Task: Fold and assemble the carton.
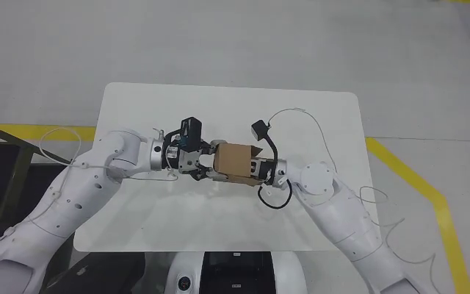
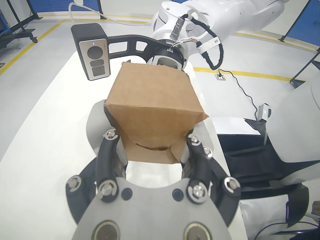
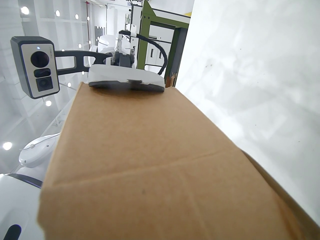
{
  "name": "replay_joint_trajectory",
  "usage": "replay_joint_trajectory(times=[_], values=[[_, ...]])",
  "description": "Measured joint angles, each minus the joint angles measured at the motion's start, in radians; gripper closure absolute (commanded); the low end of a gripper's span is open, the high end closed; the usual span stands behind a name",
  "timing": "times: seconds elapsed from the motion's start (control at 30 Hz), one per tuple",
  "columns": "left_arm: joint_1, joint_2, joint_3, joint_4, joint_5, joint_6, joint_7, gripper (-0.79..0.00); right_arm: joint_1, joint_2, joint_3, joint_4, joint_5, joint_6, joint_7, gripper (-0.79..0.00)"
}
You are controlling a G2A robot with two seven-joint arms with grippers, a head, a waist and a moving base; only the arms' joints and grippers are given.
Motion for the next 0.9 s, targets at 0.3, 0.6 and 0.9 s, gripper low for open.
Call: replay_joint_trajectory(times=[0.3, 0.6, 0.9], values=[[0.008, 0.002, -0.009, 0.002, -0.006, 0.0, 0.014, -0.366, -0.003, 0.0, 0.005, -0.002, 0.0, 0.005, -0.008, -0.209], [0.028, 0.012, -0.028, 0.013, 0.001, 0.0, 0.053, -0.366, -0.007, 0.008, 0.037, -0.01, 0.005, 0.011, -0.002, -0.222], [0.059, 0.033, -0.067, 0.02, 0.023, 0.0, 0.13, -0.348, -0.02, 0.022, 0.104, -0.016, 0.05, 0.006, 0.032, -0.2]])
